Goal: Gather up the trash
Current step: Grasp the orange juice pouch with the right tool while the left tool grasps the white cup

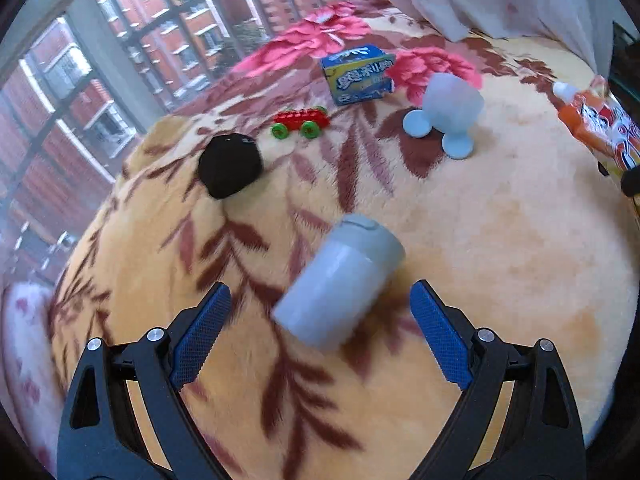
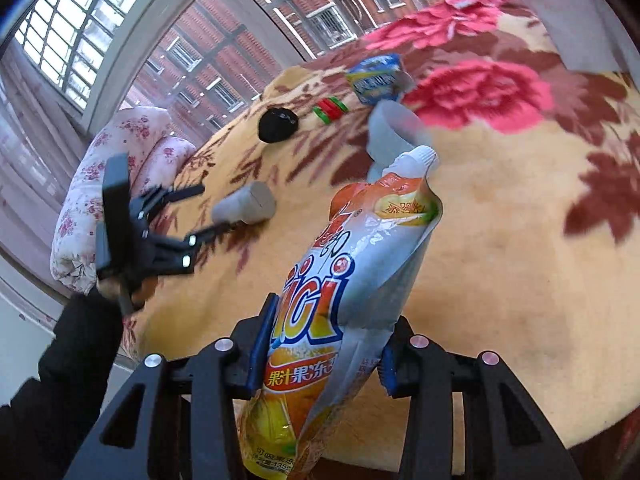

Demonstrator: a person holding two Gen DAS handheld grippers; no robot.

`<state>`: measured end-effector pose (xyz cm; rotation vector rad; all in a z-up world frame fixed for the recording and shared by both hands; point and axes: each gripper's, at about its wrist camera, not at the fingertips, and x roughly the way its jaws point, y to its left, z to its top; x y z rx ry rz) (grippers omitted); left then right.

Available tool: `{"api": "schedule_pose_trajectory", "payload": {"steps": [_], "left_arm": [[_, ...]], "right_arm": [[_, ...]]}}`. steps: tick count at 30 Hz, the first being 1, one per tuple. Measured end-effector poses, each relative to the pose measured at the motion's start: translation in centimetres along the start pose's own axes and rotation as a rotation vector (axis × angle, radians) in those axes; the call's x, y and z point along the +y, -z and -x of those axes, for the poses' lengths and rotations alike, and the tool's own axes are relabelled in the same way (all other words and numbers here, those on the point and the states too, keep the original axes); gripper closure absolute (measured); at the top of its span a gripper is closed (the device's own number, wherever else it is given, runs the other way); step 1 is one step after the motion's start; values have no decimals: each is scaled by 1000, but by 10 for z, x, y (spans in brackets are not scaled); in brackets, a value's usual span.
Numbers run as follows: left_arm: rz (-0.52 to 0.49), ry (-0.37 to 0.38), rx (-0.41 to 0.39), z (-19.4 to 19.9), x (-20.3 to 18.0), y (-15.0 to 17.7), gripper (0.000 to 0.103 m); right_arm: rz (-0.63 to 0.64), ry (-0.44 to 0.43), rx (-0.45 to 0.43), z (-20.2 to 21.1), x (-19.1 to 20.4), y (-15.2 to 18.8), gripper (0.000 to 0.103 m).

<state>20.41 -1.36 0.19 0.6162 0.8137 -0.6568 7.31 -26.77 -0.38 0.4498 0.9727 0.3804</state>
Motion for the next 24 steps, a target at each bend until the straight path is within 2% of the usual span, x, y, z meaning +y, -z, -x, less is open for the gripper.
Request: {"api": "schedule_pose_trajectory", "payload": {"steps": [3,8,9,10,11,14,18,24], "left_arm": [[-27,60,4,-14,4,-5,14],[-143,50,34,-41,-5,-5,17],[-151,58,47,-49,-6,-3,31],[-150,71,60,-54,-6,-4,49],[-135,98,67,-57,-6,-4,52],[-111,49,41,-56,-13,-3,55],[5,-33,56,-52,-18,-1,56],[294,-204,50,-14,-29,7,56]], "right_arm": [[-22,11,9,-4,-7,3,60],[-34,24,0,-5,-9,-1,60],[-31,24,-3,-5,-9,-2,60],[-31,24,-6,-5,-8,-2,60],[-31,22,-10,-5,-8,-2,60],[-23,19,-15,-6,-5,-2,60],[-18,9,-7,-8,-3,1,60],[39,30,-23,-6,7,9,60]]}}
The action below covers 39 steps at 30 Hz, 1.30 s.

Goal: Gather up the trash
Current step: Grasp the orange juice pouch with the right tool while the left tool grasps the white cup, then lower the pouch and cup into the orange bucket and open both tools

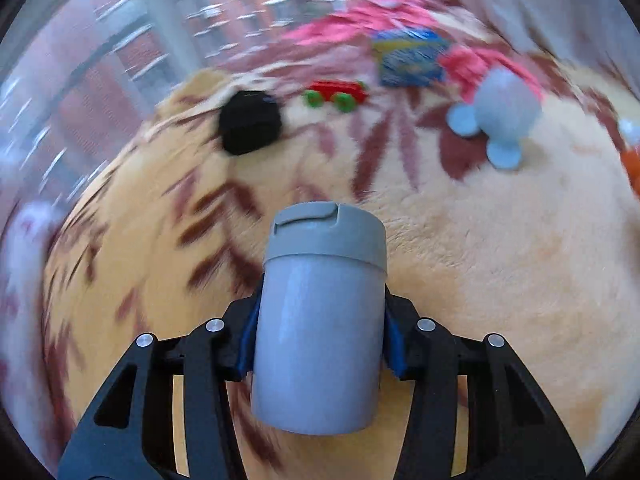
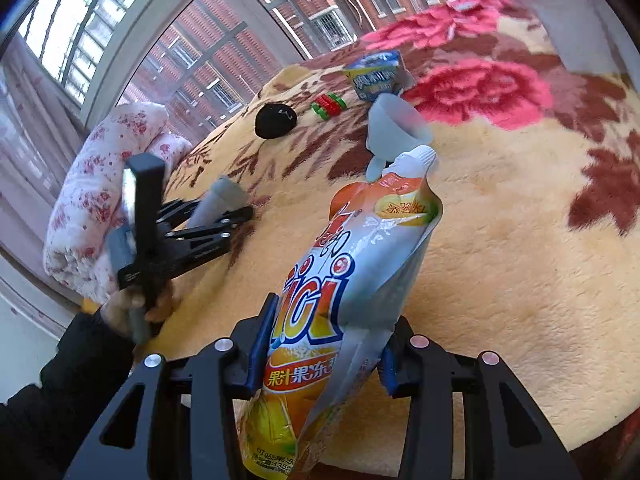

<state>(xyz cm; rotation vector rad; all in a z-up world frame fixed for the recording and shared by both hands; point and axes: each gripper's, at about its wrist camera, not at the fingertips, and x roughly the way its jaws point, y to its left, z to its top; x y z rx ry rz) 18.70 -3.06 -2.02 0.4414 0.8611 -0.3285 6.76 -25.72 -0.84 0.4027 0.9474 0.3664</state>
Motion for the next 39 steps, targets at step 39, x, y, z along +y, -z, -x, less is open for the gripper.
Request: {"api": "schedule_pose_trajectory", "payload": {"steps": [39], "left_arm": [[384,77,139,120,-147,208,56]], "right_arm": [[346,159,125,45,29,198,60]]}}
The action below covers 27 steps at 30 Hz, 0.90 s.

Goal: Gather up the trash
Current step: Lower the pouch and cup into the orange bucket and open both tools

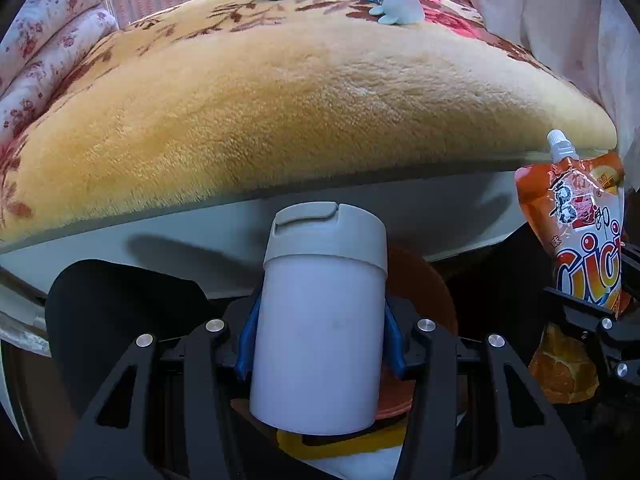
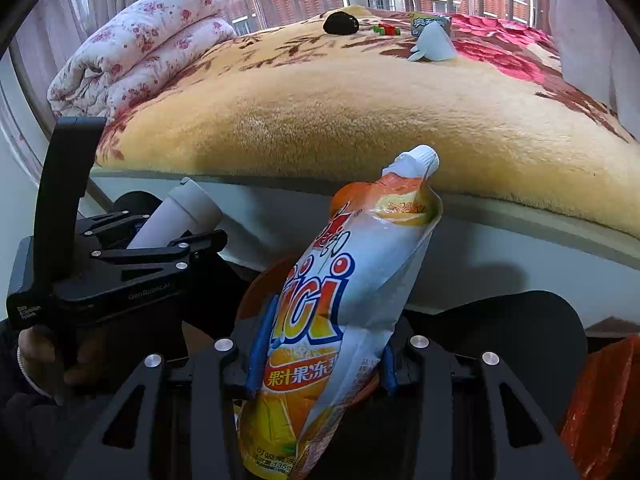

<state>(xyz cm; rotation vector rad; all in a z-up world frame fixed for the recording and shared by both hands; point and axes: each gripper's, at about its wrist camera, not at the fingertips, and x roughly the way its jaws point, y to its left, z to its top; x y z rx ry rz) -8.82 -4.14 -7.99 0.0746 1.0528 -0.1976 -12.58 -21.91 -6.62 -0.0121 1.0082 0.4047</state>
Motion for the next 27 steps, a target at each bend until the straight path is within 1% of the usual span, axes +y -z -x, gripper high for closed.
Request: {"api": "schedule_pose_trajectory", "payload": {"steps": [7,12,13,14,15,16,17,18,21,25,27], "left_arm": [[6,7,21,-5,2,2,55],[4,9,25,-6,3,0,55],[3,12,26,-6,2,1,55],[1,15,27,-6,2,1,55],[-1,13,30,-6,3,0,50],[-5,9,35,-6,3,1,34],[-3,3,33,-5,4,1,26],[3,4,21,-2,6,1,18],[9,13,-4,3,12,1,18],[-1,-6,-51,14,16,1,18],[-11,-13,-84,22,18,-4,18]], "right_arm": [[91,31,13,-5,14,-1,60],[109,40,22,-7,16,-1,59],[110,40,26,-7,16,-1,58],[111,40,28,-8,16,0,53],[113,42,28,-8,16,-1,44],[115,50,25,-7,16,-1,27],[117,59,9,-4,17,-1,23],[121,65,-8,-1,16,-1,23],[123,83,-22,5,12,-2,23],[90,96,-39,12,-2,-5,23],[66,84,-51,16,-11,-12,25]]}}
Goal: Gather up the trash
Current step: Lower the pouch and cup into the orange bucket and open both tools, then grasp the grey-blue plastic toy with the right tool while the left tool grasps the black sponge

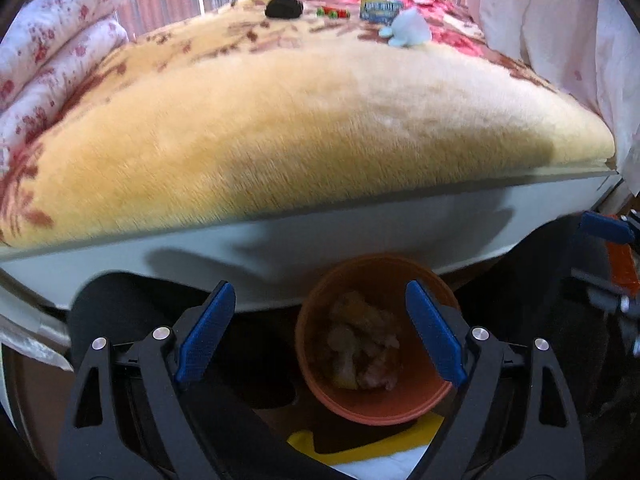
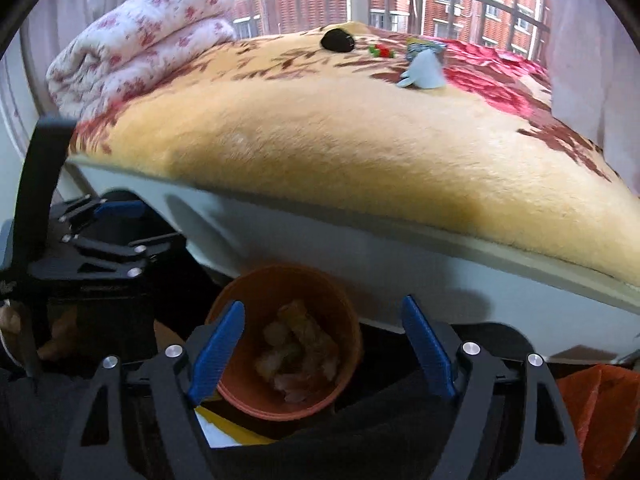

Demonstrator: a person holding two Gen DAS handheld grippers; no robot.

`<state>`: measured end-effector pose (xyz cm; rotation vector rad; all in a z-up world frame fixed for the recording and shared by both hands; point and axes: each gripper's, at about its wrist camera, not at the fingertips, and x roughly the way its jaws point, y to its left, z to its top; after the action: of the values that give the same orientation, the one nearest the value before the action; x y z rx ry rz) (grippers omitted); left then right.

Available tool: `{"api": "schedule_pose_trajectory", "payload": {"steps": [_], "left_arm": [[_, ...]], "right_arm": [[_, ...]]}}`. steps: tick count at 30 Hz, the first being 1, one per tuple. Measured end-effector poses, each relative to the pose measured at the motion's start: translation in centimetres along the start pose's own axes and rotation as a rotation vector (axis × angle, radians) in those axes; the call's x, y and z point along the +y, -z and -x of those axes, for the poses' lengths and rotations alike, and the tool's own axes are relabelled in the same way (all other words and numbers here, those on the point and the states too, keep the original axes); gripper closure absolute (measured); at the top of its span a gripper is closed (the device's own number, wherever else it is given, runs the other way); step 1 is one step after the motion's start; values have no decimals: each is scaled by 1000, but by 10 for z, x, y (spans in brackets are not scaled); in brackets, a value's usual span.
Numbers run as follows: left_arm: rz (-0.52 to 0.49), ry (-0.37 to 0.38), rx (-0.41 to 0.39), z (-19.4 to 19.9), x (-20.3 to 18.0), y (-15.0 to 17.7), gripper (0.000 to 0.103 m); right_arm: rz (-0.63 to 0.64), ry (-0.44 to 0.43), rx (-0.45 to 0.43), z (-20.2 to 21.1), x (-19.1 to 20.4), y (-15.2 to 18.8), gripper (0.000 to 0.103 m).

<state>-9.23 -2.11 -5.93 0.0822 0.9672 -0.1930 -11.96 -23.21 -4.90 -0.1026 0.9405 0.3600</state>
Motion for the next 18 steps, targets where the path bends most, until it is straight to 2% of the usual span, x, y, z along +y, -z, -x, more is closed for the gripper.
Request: {"api": "schedule_pose_trajectory", "payload": {"steps": [4,9,14,18], "left_arm": [[-32,-23,-81,16,0,-21,18],[-36,-34,-171,25,0,-64,13],[-1,-27,-183,15,3,-102,12],[14,-20,-176,6,7,-111,12]], "right_arm": [[-55,-25,-60,6,-25,-34,25],[-96,-20,-148,-5,-60,-103,25],[-116,35,-196,-39,-97,-185,26],[-96,35,-152,-77,-120,-242,32]]}}
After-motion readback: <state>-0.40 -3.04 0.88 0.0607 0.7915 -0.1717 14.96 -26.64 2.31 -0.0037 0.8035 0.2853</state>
